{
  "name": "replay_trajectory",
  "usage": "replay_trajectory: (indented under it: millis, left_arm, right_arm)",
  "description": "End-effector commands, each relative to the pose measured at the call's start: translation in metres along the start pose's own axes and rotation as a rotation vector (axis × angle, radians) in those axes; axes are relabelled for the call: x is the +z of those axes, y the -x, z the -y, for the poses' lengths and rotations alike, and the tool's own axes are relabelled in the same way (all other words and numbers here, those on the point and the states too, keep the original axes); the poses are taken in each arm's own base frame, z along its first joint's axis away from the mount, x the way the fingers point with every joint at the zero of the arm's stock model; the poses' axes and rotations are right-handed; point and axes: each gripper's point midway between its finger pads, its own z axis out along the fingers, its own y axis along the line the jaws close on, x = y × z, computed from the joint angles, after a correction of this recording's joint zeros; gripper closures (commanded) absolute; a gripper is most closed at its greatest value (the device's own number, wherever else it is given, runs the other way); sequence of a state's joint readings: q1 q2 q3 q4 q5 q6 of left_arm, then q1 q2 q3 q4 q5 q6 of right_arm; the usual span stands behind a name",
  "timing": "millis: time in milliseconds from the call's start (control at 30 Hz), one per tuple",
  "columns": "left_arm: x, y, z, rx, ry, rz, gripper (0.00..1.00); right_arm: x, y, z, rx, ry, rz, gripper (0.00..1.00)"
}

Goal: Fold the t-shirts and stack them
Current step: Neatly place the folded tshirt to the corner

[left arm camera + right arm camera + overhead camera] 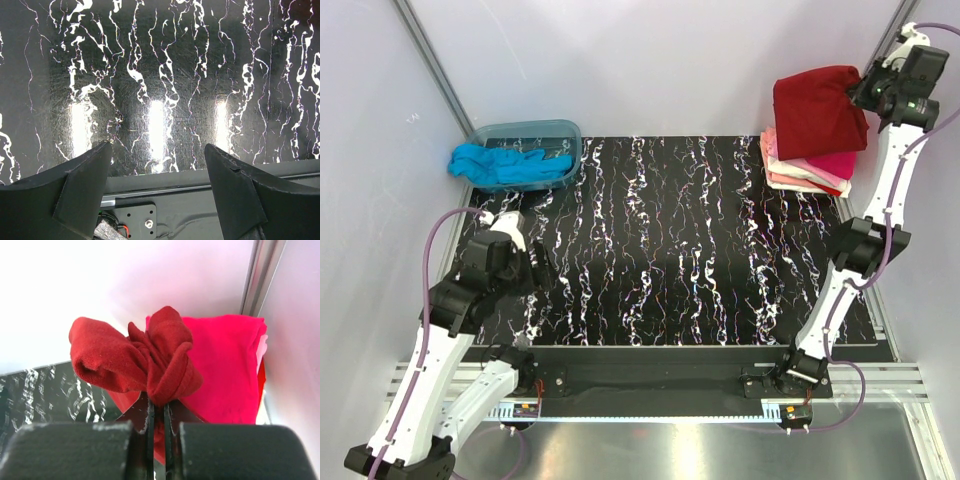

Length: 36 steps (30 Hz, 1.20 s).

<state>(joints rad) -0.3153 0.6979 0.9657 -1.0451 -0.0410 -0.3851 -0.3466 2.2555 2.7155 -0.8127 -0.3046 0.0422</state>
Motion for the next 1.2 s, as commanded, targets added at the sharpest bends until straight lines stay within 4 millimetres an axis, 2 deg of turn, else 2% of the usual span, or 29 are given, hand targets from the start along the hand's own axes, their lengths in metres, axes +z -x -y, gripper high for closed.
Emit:
replay_trajectory:
  millis: [0, 133, 300, 400, 500, 700, 800, 900, 933, 1000, 1033, 1100, 1167]
  left_arm:
    - [0.002, 0.008, 0.004, 0.003, -0.016, 0.028, 0.2]
    - [0.004, 0.007, 0.004, 0.002, -0.011, 0.017, 0.2]
    - [0.005, 0.007, 0.003, -0.004, -0.004, 0.016, 0.21]
    - [0.004, 0.007, 0.003, -0.002, -0.004, 0.019, 0.21]
    - [0.004, 0.008, 0.003, -0.004, -0.005, 0.022, 0.21]
    - [0.009, 0.006, 0.004, -0.004, -0.004, -0.002, 0.21]
    - [0.012, 0.003, 0.005, -0.012, -0.01, -0.016, 0.21]
    - [0.018, -0.003, 0.006, -0.019, -0.014, -0.046, 0.23]
    - [0.018, -0.004, 0.006, -0.02, -0.014, -0.049, 0.24]
    - [0.018, -0.004, 0.007, -0.019, -0.02, -0.047, 0.24]
    - [0.018, -0.004, 0.007, -0.019, -0.02, -0.047, 0.24]
    - [0.018, -0.004, 0.007, -0.019, -0.022, -0.041, 0.23]
    - [0.018, -0.006, 0.007, -0.019, -0.022, -0.043, 0.23]
  right_arm:
    - [-0.006, 0.049, 0.001, 0.057, 0.087, 0.175, 1.0]
    - [-0.004, 0.053, -0.005, 0.109, 0.149, 0.187, 1.0]
    - [-0.012, 0.073, -0.015, 0.134, 0.211, 0.252, 1.0]
    - [-0.015, 0.08, -0.005, 0.141, 0.179, 0.283, 1.0]
    - [-0.011, 0.079, 0.011, 0.185, 0.16, 0.287, 1.0]
    - [0.023, 0.048, 0.046, 0.236, 0.084, 0.245, 1.0]
    - [0.05, 0.016, 0.069, 0.274, 0.044, 0.192, 1.0]
    - [0.07, -0.01, 0.08, 0.299, 0.029, 0.149, 1.0]
    - [0.083, -0.031, 0.091, 0.322, 0.006, 0.117, 1.0]
    - [0.095, -0.048, 0.101, 0.342, -0.012, 0.1, 1.0]
    - [0.105, -0.065, 0.112, 0.357, -0.038, 0.077, 1.0]
    - [0.113, -0.084, 0.133, 0.368, -0.107, 0.06, 1.0]
    - [0.116, -0.094, 0.149, 0.382, -0.155, 0.06, 1.0]
